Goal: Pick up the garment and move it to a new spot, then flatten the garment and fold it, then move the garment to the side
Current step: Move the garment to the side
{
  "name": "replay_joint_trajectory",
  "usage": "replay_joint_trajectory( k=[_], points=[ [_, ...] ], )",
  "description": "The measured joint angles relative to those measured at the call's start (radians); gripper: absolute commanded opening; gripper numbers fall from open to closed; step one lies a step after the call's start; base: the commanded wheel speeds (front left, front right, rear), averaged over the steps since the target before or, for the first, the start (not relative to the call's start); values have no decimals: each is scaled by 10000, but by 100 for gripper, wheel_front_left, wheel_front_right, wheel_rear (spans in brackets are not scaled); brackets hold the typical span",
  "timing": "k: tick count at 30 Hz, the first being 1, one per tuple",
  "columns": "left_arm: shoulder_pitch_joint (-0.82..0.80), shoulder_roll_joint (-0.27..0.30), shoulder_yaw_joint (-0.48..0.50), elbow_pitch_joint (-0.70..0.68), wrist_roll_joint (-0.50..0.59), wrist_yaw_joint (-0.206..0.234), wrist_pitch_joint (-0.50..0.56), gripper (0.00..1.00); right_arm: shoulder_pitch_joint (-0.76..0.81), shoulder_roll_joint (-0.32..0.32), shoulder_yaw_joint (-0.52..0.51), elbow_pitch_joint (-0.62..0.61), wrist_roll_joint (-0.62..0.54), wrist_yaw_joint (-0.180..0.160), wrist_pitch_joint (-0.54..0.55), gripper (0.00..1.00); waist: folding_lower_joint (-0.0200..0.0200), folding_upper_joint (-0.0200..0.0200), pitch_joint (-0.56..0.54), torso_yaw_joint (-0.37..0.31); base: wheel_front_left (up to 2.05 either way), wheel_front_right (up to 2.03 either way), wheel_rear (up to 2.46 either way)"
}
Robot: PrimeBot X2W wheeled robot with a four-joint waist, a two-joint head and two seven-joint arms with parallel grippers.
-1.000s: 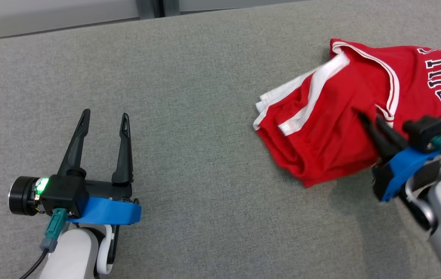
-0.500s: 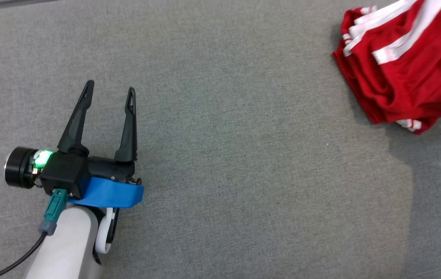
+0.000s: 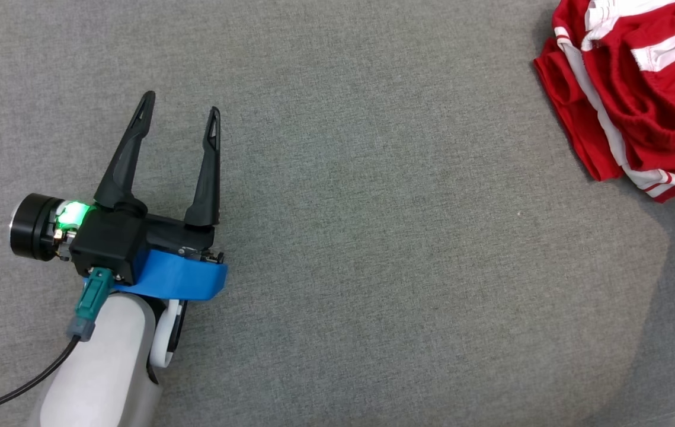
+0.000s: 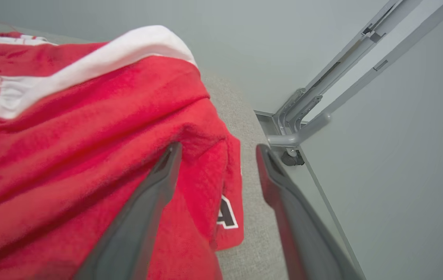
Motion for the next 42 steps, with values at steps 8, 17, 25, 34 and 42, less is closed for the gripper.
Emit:
replay_joint_trajectory(
  k=[8,17,25,34,42],
  points=[
    [277,-50,-42,414,-157,19,-144,100,1001,1248,-1473,-393,-234,0,-1427,100,-2,0,-672,42,0,0,0],
    [1292,-194,8,834,-573,199,-219,100,3672,3264,-1315,-3409,-63,-2,-1597,100,-3,-1,-2129,-21,0,0,0],
    [2122,-385,-21,1371,-949,288,-270,100,5594,4094,-382,-5413,71,-2,-1158,100,-5,-3,-3568,517,0,0,0],
    [3068,-443,249,1864,-1342,504,-324,100,6901,4349,426,-6443,430,-2,-504,100,-3,-2,-4581,1462,0,0,0],
    [3754,-336,307,2121,-1503,518,-360,100,7923,4387,397,-6924,464,-2,-29,100,-4,-4,-5405,1883,0,0,0]
  ],
)
